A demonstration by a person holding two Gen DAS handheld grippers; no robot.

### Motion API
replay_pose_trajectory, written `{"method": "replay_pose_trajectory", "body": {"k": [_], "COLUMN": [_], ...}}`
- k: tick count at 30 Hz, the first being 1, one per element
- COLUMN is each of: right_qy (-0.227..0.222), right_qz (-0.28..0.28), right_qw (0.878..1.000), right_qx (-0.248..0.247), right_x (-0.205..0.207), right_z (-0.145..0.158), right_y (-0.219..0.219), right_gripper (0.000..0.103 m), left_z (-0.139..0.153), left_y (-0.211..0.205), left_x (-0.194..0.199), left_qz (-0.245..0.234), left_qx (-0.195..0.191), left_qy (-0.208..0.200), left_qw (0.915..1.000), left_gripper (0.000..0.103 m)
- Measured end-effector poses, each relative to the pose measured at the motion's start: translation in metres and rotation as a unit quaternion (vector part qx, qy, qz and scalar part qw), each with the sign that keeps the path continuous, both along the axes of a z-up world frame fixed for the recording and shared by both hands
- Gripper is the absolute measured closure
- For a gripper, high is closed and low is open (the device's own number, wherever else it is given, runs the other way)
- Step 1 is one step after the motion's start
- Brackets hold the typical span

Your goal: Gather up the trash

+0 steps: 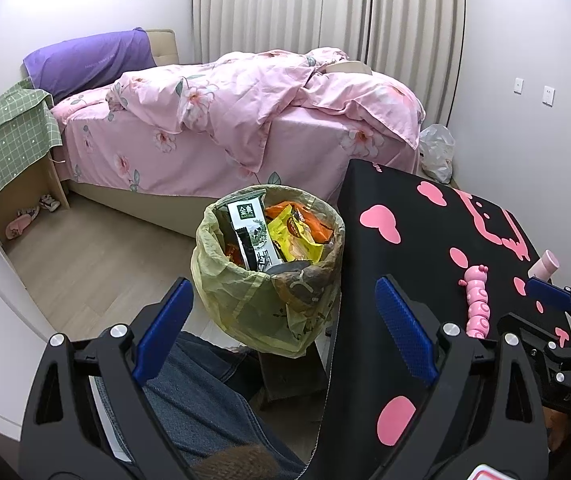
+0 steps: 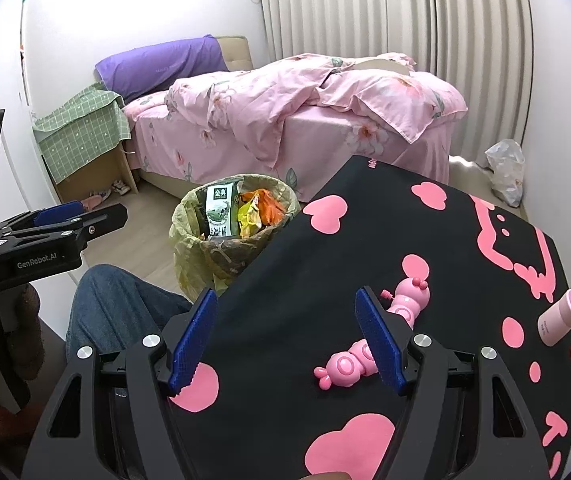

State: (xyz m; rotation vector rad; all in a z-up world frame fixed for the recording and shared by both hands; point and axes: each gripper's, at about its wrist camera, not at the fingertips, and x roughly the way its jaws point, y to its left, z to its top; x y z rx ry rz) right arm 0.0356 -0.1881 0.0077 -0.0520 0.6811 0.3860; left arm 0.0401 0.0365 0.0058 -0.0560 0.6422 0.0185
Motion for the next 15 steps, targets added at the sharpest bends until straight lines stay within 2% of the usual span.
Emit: {"method": "replay_pose_trajectory", "body": {"k": [15], "right_qy": [-0.004], "right_qz": [-0.004], "right_qw": [1.0], "right_qx": [0.001], "right_x": [0.0001], "right_z": [0.001], "right_y": [0.0], "right_gripper": [0.035], "left_z": [-0.0026], "left_y": [-0.0016], "left_x": [0.0004], "left_qz": [-0.008], "left_qx": [0.004], "left_qy": [0.003], "left_qw": [1.0], "left_gripper": [0.015]}}
